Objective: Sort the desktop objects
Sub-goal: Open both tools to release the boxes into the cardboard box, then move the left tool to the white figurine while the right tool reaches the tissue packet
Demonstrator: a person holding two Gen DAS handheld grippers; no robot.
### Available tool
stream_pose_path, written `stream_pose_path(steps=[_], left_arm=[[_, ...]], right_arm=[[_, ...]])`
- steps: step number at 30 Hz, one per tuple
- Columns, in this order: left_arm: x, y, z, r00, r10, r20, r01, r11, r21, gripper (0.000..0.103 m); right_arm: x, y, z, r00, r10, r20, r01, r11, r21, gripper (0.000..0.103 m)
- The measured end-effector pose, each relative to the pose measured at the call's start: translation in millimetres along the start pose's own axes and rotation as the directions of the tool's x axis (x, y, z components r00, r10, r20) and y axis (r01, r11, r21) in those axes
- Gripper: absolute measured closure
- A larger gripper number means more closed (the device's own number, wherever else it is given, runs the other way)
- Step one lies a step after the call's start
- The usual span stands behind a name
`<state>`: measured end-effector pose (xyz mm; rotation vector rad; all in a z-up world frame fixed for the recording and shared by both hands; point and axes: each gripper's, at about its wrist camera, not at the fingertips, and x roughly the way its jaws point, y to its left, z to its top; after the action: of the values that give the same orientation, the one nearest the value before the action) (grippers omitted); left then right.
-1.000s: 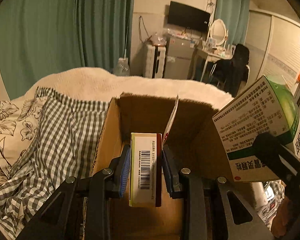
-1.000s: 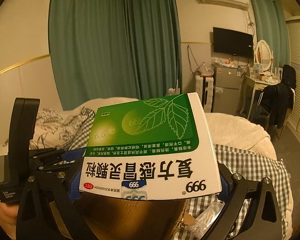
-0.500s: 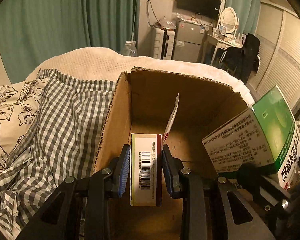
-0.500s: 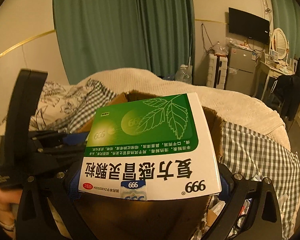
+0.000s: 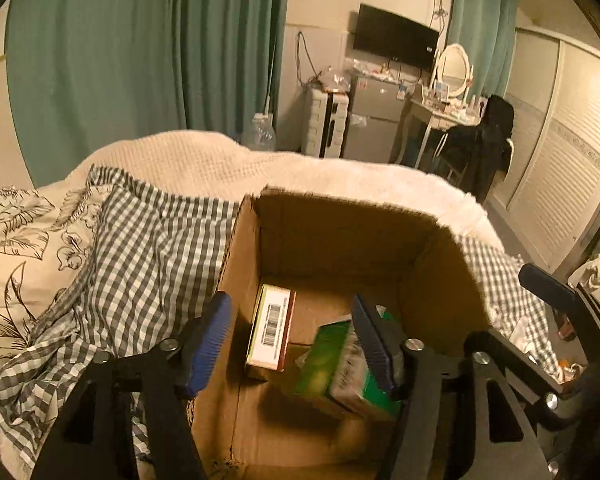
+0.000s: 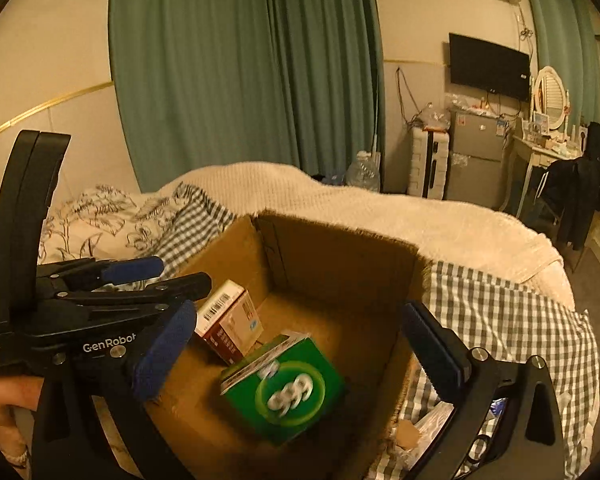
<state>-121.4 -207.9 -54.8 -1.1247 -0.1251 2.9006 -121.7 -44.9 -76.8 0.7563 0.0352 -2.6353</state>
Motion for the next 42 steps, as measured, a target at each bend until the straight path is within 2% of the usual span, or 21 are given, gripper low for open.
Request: stream_pose_path(steps=[8,12,16,21,29,36,42], left_arm=[[-37,-14,6,0.995,-0.025,0.096,0.025,1.0,0.002,0.019],[-57,-25,8,0.987,-0.029,0.161,0.029,1.0,0.001,0.0],[-70,-35,8,0.98,-0.01,0.198,0.012,1.0,-0.007,0.0],[-79,-46,7,0.977,-0.027,0.214,0.032,0.999,-0.017,0.0],[-98,-74,1,0.964,-0.025,0.266,0.022,1.0,0.014,0.0],[-106,-100,-11,0.951,-0.085,0.297,0.078,0.996,0.033,0.0],[-99,-128,-20,0.959,-0.144,0.246,0.134,0.989,0.055,0.0]], right_arm=[[-54,-14,13,0.991,-0.019,0.129,0.013,0.999,0.044,0.0],[-81,-22,20,0.982,-0.039,0.187,0.028,0.998,0.063,0.0],[-107,-32,22,0.972,-0.066,0.227,0.048,0.996,0.08,0.0],[-136,-44,22,0.957,-0.127,0.261,0.108,0.99,0.088,0.0],[-171,-72,19,0.942,-0.188,0.277,0.154,0.978,0.139,0.0],[-195,-94,11,0.93,-0.26,0.258,0.219,0.959,0.178,0.0],[-211,-115,-2,0.92,-0.323,0.222,0.281,0.938,0.203,0.0]])
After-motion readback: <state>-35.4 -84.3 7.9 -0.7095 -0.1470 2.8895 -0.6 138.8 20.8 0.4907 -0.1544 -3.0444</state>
